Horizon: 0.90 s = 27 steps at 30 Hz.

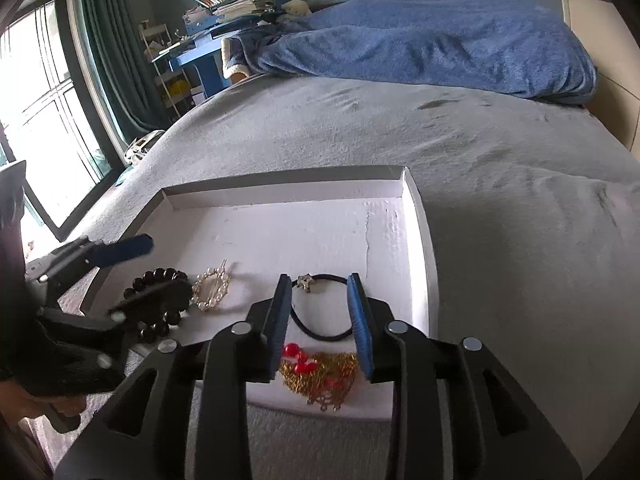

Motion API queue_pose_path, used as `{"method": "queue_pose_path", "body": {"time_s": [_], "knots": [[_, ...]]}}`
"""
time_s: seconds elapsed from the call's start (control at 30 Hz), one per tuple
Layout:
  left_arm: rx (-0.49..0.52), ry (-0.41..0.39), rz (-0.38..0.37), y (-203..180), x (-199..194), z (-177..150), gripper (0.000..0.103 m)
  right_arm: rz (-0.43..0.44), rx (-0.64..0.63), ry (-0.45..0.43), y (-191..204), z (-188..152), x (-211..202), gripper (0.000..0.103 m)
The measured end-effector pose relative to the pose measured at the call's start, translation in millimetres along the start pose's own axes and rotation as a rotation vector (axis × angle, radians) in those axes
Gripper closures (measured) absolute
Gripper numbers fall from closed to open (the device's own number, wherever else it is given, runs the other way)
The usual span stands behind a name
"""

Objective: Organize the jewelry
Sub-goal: 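Carry the pearl clip with the left gripper into the tray while the right drops the hair tie there, then move the left gripper over the bangles while the right approaches the pearl bar hair pin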

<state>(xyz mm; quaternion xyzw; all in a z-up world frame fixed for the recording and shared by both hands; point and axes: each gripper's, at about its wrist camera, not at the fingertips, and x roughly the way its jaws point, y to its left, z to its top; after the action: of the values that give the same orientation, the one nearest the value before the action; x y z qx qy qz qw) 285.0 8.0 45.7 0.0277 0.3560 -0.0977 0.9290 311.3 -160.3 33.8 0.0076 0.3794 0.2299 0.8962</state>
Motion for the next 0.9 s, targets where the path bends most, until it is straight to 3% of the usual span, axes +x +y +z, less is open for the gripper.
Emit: {"method": "queue_pose_path", "body": {"time_s": [0.17,0.33,0.67,0.9], "knots": [[-0.018,-0.043,0.026,4,-30,-6,0.024,-0.011,-0.009,-0.036,4,-8,-23,0.059],[-0.003,-0.067,0.044,3,-58,-18,0.022,-0.015,-0.017,-0.062,9,-18,-44,0.058],[-0.075,-0.06,0.039,8,-98,-58,0.022,0.001,0.04,-0.062,12,-55,-76,0.057],[-0.113,-0.034,0.035,13,-122,-94,0.022,0.005,0.061,-0.04,13,-77,-87,0.051]]}}
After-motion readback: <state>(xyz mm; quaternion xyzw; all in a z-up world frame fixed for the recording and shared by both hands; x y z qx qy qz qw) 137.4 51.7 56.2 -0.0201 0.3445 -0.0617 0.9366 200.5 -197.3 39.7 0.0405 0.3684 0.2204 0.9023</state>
